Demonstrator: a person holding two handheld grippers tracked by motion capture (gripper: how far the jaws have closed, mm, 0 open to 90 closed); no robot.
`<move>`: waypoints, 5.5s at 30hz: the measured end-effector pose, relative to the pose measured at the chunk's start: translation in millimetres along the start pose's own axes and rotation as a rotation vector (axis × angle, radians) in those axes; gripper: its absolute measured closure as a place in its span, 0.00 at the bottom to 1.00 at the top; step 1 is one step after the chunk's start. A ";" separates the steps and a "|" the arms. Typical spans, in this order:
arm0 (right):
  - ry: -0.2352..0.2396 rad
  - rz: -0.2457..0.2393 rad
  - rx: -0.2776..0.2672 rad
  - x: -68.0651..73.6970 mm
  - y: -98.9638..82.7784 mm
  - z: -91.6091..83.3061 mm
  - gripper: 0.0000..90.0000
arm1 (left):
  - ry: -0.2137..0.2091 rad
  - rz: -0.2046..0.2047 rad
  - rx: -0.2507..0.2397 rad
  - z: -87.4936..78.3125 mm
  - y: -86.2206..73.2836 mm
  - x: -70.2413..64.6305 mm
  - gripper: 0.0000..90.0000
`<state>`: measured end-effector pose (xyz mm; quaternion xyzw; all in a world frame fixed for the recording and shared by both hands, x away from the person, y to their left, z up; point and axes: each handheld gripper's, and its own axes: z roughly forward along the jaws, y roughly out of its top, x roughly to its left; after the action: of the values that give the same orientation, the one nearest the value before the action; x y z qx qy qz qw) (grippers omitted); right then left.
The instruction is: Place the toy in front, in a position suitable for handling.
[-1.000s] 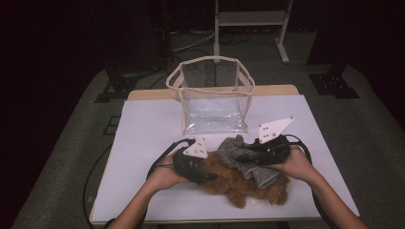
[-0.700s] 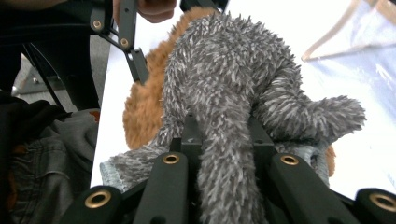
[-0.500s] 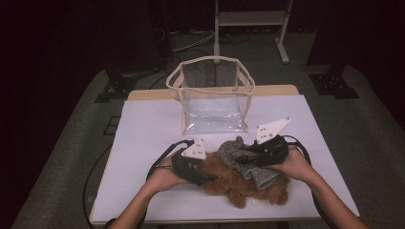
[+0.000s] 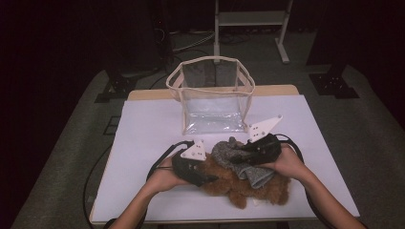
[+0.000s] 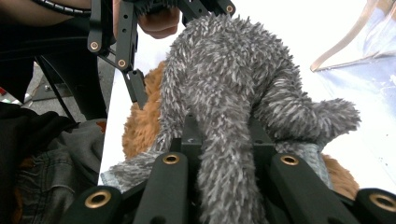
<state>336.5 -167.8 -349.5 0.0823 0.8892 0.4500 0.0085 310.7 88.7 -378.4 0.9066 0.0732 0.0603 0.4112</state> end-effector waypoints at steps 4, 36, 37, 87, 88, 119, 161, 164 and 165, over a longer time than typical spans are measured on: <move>0.009 -0.030 0.001 -1.5 14.1 9.2 0.82 | 0.011 0.031 0.004 -0.7 3.0 -4.9 0.39; -0.015 0.020 0.020 7.1 -21.4 -10.5 0.83 | -0.072 0.014 0.025 1.8 4.4 -0.1 0.21; -0.018 0.016 0.025 8.1 -20.5 -10.5 0.83 | -0.063 0.032 0.028 2.3 3.8 -1.2 0.27; -0.097 0.100 -0.038 5.7 -57.4 -60.5 0.82 | -0.031 0.027 -0.002 -5.4 -6.5 -0.9 0.42; -0.103 0.109 -0.040 6.5 -60.3 -64.1 0.83 | -0.032 0.025 -0.001 -5.1 -6.0 -0.8 0.42; -0.027 0.030 0.016 -2.7 -27.1 -9.2 0.83 | -0.043 -0.008 -0.018 -2.3 -4.2 5.4 0.31; -0.040 0.064 -0.076 -6.6 -12.2 -8.3 0.83 | -0.068 -0.099 -0.114 -23.3 -6.7 20.0 0.48; -0.019 0.048 -0.137 -6.2 -0.1 -5.5 0.83 | -0.053 -0.082 -0.101 -32.7 0.9 20.8 0.48; -0.018 0.043 -0.144 -5.5 4.4 -4.8 0.83 | -0.046 -0.080 -0.096 -35.3 2.4 21.0 0.48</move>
<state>342.2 -169.9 -343.3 0.1044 0.8526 0.5119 0.0125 325.6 116.9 -352.5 0.8834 0.0970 0.0261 0.4578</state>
